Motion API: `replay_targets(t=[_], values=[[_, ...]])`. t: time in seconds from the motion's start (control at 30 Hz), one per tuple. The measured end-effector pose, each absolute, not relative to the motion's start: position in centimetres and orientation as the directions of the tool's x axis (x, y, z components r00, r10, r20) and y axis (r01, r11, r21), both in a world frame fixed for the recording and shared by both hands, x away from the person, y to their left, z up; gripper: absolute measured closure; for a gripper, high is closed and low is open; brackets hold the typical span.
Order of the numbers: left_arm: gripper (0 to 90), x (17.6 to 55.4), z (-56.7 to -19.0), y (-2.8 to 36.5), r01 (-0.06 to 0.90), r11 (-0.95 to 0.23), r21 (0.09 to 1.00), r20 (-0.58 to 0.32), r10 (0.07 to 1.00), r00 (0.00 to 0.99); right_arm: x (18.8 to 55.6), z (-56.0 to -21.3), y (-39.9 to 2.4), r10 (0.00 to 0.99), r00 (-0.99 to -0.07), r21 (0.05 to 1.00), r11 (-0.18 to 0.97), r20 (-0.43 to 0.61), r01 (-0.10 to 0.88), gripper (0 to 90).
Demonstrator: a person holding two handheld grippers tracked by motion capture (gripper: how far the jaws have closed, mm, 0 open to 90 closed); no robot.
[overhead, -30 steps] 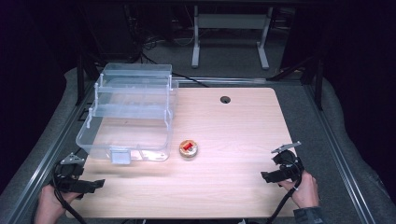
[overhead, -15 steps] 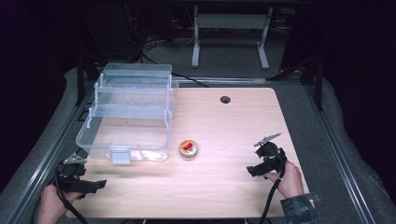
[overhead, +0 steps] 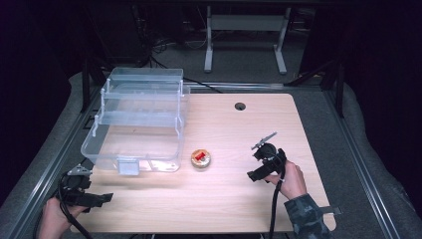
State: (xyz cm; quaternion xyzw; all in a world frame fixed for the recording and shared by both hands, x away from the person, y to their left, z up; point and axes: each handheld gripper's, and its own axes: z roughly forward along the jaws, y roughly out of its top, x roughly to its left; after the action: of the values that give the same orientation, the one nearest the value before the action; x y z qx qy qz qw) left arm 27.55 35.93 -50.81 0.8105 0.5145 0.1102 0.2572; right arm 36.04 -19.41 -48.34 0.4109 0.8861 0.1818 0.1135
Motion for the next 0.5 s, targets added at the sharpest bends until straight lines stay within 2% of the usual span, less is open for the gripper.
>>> replay_targets(t=[0.3, 0.5], values=[[0.2, 27.8, -50.9, 35.7, 0.778, -0.347, 0.525, -0.086, 0.887, 0.454, 37.6, -48.2, -16.9, 0.735, -0.678, 0.415, 0.626, -0.031, 0.660, 7.0], [0.2, 27.7, -50.9, 35.8, 0.780, -0.344, 0.523, -0.090, 0.887, 0.452, 38.7, -47.9, -15.2, 0.719, -0.694, 0.383, 0.655, -0.049, 0.652, 6.6]])
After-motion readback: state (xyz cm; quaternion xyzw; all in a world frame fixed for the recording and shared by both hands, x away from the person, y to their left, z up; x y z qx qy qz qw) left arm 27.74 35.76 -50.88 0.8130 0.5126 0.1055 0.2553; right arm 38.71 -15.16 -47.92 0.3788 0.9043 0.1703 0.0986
